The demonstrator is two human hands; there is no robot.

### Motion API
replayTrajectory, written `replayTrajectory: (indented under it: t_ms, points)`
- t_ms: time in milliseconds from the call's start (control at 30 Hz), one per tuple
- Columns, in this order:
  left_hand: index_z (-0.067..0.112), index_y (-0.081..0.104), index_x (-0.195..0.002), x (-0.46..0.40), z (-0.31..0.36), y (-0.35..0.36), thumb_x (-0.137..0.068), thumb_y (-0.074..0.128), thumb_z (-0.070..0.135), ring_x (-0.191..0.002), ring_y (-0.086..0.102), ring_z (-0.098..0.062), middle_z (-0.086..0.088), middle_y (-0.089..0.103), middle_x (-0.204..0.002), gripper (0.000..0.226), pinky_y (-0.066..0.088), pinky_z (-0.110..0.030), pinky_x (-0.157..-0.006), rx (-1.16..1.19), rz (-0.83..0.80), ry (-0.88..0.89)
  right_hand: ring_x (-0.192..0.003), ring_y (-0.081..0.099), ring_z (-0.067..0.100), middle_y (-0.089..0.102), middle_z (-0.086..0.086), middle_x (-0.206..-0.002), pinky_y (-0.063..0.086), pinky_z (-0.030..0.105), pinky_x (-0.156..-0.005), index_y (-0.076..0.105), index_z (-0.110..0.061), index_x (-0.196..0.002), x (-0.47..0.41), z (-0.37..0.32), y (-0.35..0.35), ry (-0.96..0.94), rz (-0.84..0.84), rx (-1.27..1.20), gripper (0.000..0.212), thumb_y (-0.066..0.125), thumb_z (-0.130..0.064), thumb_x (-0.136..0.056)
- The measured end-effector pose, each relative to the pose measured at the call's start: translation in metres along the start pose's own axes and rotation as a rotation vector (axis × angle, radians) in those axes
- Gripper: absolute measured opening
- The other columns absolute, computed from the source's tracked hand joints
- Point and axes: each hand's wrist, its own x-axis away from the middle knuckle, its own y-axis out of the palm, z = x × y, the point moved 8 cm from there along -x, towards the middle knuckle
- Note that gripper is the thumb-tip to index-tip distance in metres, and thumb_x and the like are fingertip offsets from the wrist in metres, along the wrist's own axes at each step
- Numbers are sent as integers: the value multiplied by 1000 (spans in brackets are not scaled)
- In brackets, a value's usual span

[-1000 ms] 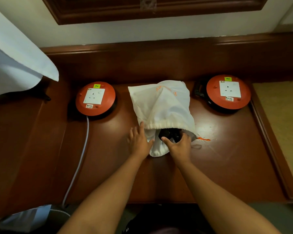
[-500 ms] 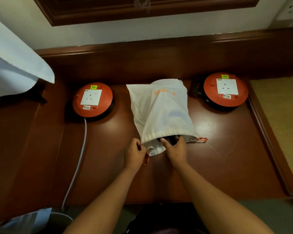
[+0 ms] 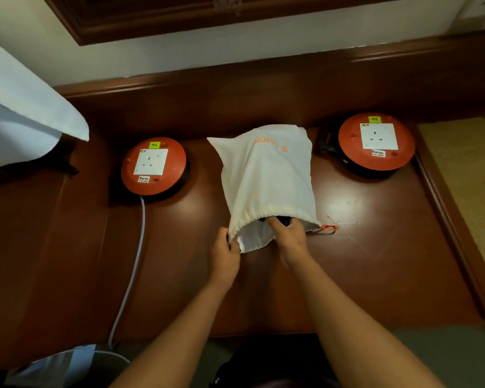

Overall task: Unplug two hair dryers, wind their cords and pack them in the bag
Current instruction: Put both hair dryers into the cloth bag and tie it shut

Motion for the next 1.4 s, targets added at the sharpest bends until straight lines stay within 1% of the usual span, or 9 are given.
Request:
replayTrajectory:
  t_ms: [167, 400, 500, 700, 833, 933, 1200, 1333, 1400]
  points:
    - [10, 47, -83, 12, -2, -13, -90, 48, 1, -54, 41, -8, 5, 45, -63, 12, 33, -21, -50, -6, 111, -2, -87, 58, 15, 64, -5, -88, 46, 25, -71, 62, -23, -83, 1, -6, 4, -15, 87, -88, 13, 64, -11, -88]
    - [13, 51, -89, 13, -9, -29, -90, 46, -2, -52, 49, -16, -2, 53, -68, 16, 37, -21, -44, 16, 139, -30, -71, 53, 14, 59, 2, -82, 43, 26, -61, 58, -17, -84, 6, 7, -14, 35, 195, -241, 17, 52, -7, -95]
    - [18, 51, -88, 9, -12, -29, -87, 47, 0, -57, 56, -27, -6, 57, -68, 19, 43, -36, -51, -16, 133, -13, -53, 42, 5, 48, -3, -67, 36, 20, -51, 55, -16, -80, 10, 9, -16, 39, 198, -360, 20, 48, -8, -98]
    - [7, 55, -92, 10, 0, -18, -89, 48, 0, -61, 50, -21, -4, 56, -72, 10, 31, -29, -54, -86, 88, 63, -59, 42, 13, 47, 1, -70, 33, 25, -54, 53, -12, -85, -1, 16, 15, 229, 128, -597, 19, 43, 0, -96]
    - [9, 50, -89, 11, 0, -13, -91, 48, 3, -60, 46, -17, -4, 54, -72, 7, 29, -29, -52, -108, 33, 69, -83, 58, 21, 59, 9, -97, 48, 28, -67, 48, -6, -112, -3, 17, 40, 83, -56, -66, 30, 42, 10, -87]
    - [8, 49, -89, 15, -5, -13, -93, 50, 6, -64, 48, -19, -4, 54, -76, 5, 28, -26, -54, -109, 18, 82, -96, 57, 22, 63, 12, -102, 44, 21, -73, 58, 7, -110, -7, 12, 49, -120, -174, 342, 28, 45, 11, -84]
    - [2, 54, -102, 11, -23, -13, -93, 52, 6, -80, 55, -25, -9, 59, -90, 10, 35, -29, -64, -154, -6, -8, -103, 52, 24, 58, 12, -107, 38, 18, -77, 55, 9, -112, -3, 39, 63, -18, -384, 587, 29, 44, 11, -85]
    - [5, 57, -101, 7, -39, -15, -91, 55, 4, -78, 60, -29, -3, 59, -79, 10, 37, -28, -64, -157, 12, -58, -85, 51, 15, 53, -7, -84, 35, 16, -60, 60, -4, -109, 1, 47, 33, -42, -386, 677, 23, 48, 2, -91]
    - [8, 55, -101, 7, -41, -14, -90, 56, 4, -72, 56, -25, 3, 54, -71, 12, 36, -28, -61, -132, 4, -79, -86, 54, 9, 58, -6, -93, 43, 19, -75, 62, -5, -120, 3, 41, 10, -36, -307, 624, 30, 49, -1, -93]
